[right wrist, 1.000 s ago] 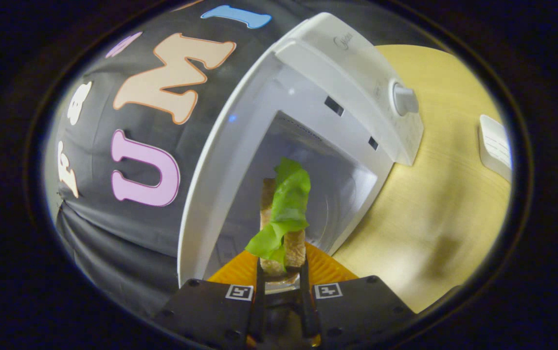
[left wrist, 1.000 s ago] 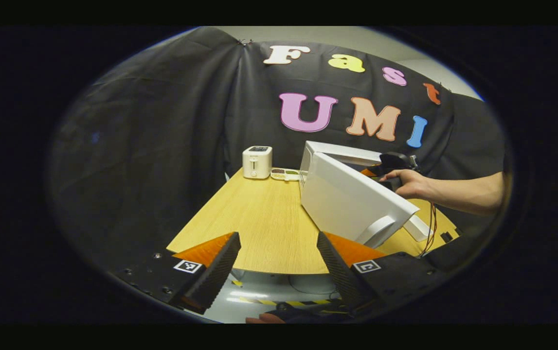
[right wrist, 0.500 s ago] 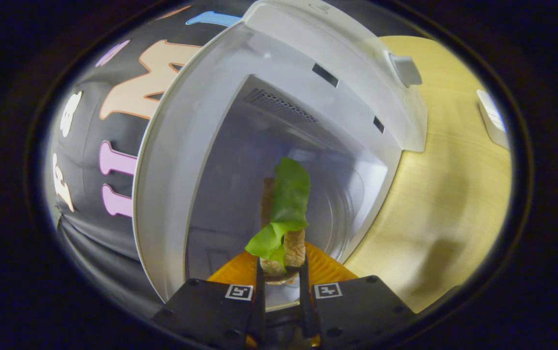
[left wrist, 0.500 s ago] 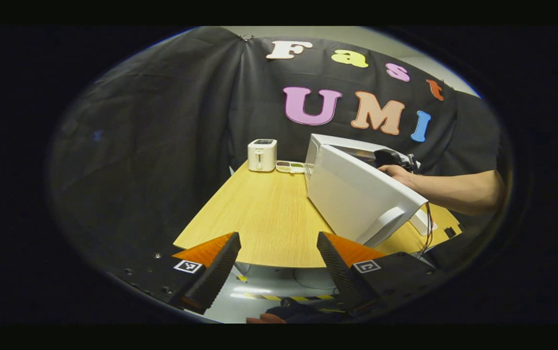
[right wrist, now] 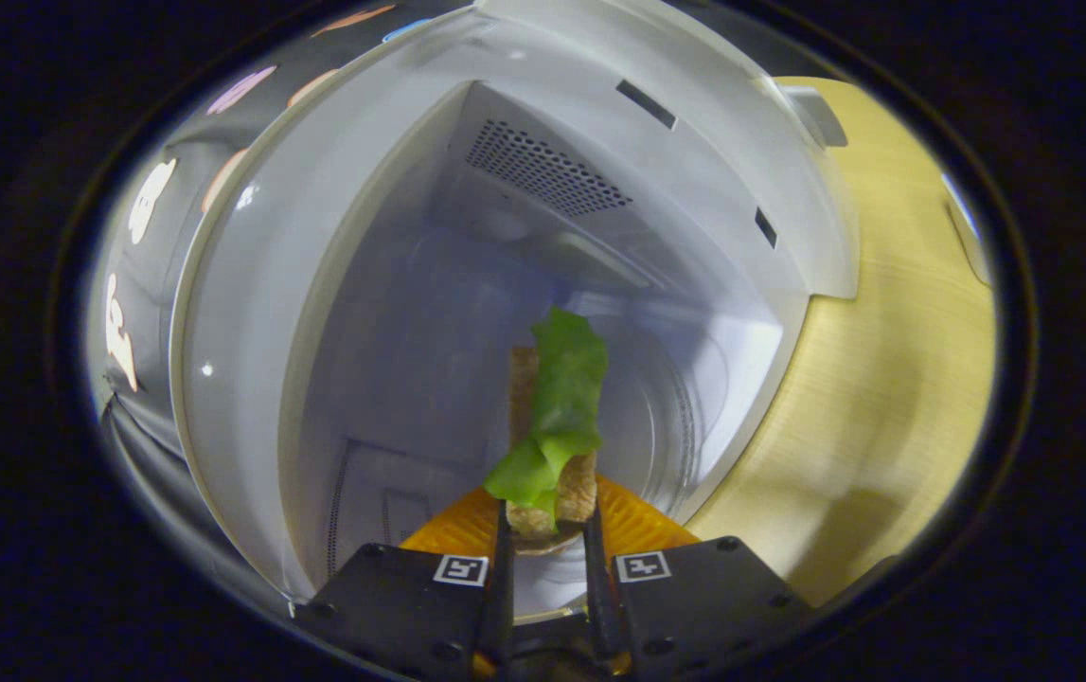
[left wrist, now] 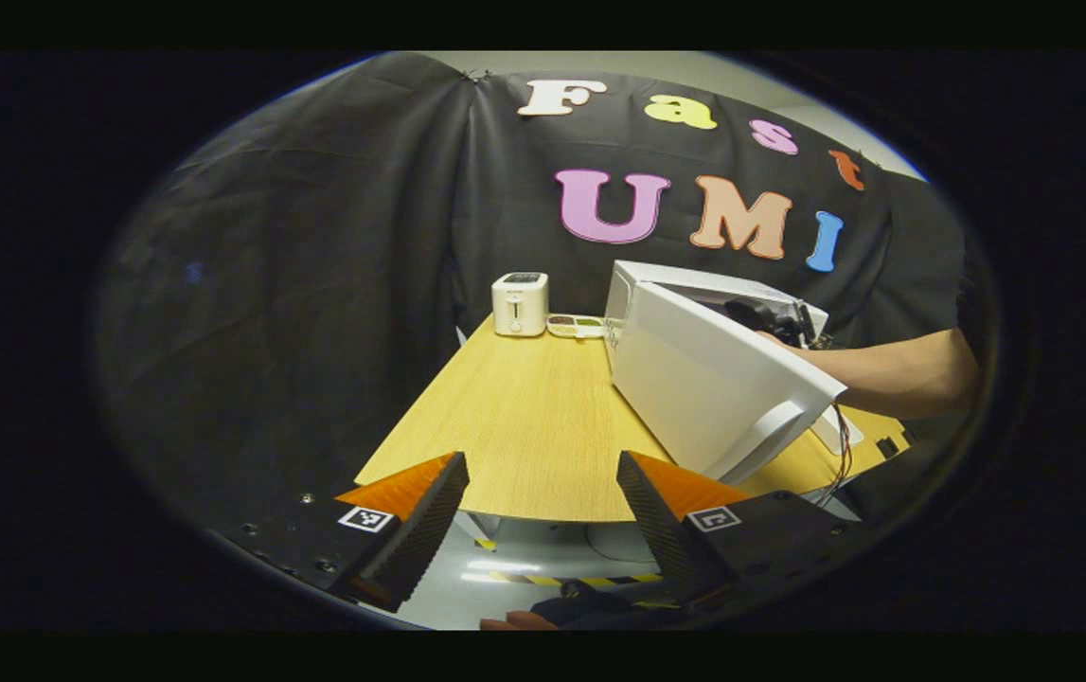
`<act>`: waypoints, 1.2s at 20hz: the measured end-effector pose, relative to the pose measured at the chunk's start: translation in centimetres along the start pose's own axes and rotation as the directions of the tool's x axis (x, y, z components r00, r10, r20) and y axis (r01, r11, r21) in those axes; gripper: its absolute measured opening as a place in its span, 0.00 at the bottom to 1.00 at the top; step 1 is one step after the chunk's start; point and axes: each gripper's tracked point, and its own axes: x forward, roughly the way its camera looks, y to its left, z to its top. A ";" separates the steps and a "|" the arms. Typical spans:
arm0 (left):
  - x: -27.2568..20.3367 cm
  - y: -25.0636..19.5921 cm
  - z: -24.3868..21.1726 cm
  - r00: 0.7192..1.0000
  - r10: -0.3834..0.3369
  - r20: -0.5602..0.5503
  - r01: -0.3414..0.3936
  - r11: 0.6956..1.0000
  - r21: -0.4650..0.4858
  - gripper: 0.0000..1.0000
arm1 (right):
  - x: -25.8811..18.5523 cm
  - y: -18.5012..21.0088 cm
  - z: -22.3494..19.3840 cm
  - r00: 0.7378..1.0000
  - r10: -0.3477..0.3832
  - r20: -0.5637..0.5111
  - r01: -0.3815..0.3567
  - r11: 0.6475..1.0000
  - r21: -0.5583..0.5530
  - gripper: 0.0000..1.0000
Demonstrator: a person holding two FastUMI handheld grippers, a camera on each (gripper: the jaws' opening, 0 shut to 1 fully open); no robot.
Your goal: Open the microwave oven with the left hand, put the food in, and close the microwave oven.
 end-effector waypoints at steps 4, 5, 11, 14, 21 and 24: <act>0.3 -0.2 0.1 1.000 -0.010 0.005 0.010 1.000 0.005 0.99 | -0.1 -3.0 1.4 0.994 -0.103 0.042 0.107 0.988 -0.108 0.60; 0.4 -0.3 0.3 1.000 -0.010 0.010 0.009 1.000 0.011 0.96 | -0.2 -3.2 1.7 0.992 -0.113 0.046 0.118 0.986 -0.118 0.58; 0.7 0.1 0.3 1.000 -0.010 0.018 0.010 1.000 0.003 0.96 | -1.6 -4.4 2.1 0.982 -0.184 0.036 0.188 0.963 -0.193 0.93; 0.9 -0.2 0.6 0.999 -0.018 0.027 0.018 1.000 0.004 0.94 | -2.7 -4.5 2.4 0.984 -0.175 0.020 0.175 0.961 -0.213 0.93; 2.2 -2.3 2.0 0.996 -0.042 0.082 0.035 0.996 0.078 0.97 | -7.8 -5.0 4.3 0.997 -0.076 0.026 0.080 0.883 -0.463 0.82; 3.4 -3.6 2.9 0.993 -0.047 0.112 0.030 0.989 0.148 0.97 | -10.9 -3.9 6.8 0.995 0.048 0.093 0.014 0.819 -0.574 0.93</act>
